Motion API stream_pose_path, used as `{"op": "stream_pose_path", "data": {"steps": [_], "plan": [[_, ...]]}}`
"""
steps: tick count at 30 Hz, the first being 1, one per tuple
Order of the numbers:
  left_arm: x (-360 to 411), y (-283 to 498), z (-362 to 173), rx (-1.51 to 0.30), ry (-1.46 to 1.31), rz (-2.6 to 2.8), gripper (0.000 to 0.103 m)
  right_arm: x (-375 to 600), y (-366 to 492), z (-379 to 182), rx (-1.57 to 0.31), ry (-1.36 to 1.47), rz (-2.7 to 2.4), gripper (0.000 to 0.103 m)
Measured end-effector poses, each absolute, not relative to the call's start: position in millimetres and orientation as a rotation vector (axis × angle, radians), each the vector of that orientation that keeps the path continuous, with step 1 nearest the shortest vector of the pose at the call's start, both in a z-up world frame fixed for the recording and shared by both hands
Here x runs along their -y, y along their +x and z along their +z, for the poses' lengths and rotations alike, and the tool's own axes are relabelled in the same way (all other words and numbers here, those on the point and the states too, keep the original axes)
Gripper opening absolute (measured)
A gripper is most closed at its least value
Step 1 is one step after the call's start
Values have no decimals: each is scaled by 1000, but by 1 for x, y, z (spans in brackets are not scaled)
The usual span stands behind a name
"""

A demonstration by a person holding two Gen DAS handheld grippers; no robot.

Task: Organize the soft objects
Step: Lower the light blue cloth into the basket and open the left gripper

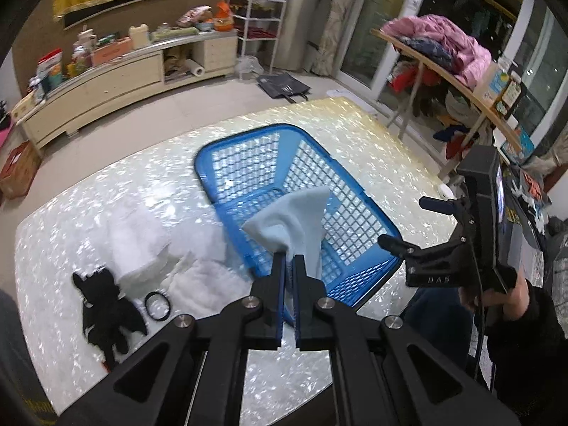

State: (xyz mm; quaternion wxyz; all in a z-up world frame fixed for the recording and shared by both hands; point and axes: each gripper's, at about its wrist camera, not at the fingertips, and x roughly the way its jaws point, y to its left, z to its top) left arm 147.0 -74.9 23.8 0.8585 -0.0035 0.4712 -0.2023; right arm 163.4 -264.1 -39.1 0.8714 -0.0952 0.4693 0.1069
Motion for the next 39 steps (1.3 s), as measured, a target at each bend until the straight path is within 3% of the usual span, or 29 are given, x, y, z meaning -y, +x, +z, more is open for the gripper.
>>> {"op": "stream_pose_path", "data": {"steps": [12, 23, 37, 39], "plan": [[141, 199, -20, -1084, 1, -508, 3, 287, 171, -49, -1004, -132, 208, 103], [147, 224, -76, -1190, -10, -493, 3, 288, 187, -66, -1048, -106, 216, 103], [153, 230, -92, -1219, 54, -473, 3, 278, 196, -70, -1067, -101, 239, 103], [155, 229, -93, -1219, 78, -467, 7, 279, 198, -70, -1067, -98, 239, 103]]}}
